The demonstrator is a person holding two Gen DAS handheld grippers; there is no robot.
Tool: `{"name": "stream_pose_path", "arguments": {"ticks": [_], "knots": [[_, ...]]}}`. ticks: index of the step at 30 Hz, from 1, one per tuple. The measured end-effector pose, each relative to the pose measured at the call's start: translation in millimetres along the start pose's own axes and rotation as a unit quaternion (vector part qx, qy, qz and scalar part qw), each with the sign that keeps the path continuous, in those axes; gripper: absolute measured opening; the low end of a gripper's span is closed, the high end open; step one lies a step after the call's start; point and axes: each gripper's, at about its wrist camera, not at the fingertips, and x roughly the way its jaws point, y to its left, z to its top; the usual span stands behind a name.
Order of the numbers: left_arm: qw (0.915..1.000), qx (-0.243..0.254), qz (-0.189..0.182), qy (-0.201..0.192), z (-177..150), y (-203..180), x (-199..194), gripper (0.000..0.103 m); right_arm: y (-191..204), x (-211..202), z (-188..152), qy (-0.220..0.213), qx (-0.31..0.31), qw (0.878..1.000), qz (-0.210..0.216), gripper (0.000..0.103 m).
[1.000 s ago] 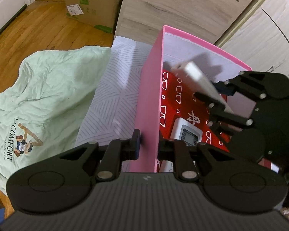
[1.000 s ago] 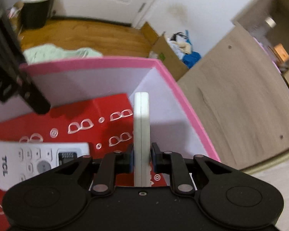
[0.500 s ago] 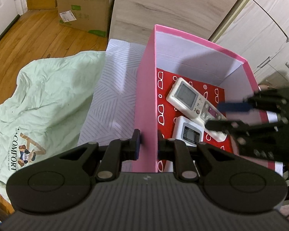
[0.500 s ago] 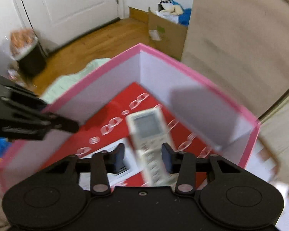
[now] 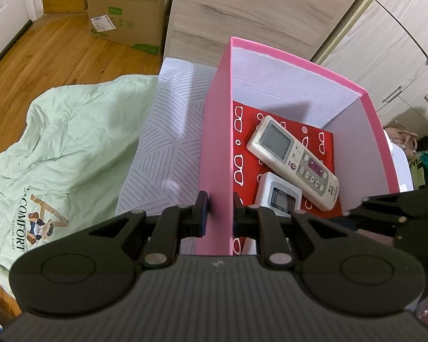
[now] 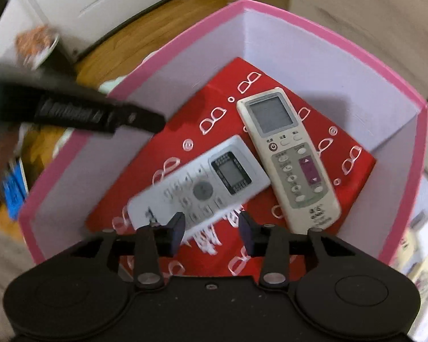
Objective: Organize rigid objects
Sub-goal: 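Move the right tool back to the remotes on the table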
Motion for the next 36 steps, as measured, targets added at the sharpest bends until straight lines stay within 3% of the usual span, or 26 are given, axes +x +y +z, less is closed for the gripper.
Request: {"name": "stream_pose_path", "arguments": {"ticks": [8,12,19,24,27,31,36], "knots": [[1.0,0.0,-0.002,-0.001,-1,2,-1,0.014,14,0,1,-0.035,-0.053,0.998,0.029,0.048],[1.0,0.0,-0.003,-0.003,-3,3,-2,0.014,5,-24,-7,-0.068,-0.071,0.995,0.034,0.049],[1.0,-0.006,0.003,-0.005,-3,0,-3,0.013,-32,-101,-23,-0.146,-0.02,0.989,0.03,0.056],[0.9999,-0.015,0.007,-0.006,-2,-1,-3,0.013,-75,-135,-60,-0.185,0.04,0.982,0.021,0.057],[0.9998,-0.017,0.008,-0.004,-1,-1,-3,0.013,-103,-129,-79,-0.176,0.096,0.98,0.014,0.057],[0.9997,-0.022,0.009,-0.002,0,0,-3,0.013,-133,-111,-96,-0.145,0.142,0.978,-0.049,0.057],[0.9996,-0.023,0.017,-0.01,1,-3,-4,0.012,-164,-96,-116,-0.122,0.184,0.971,-0.091,0.057]]}}
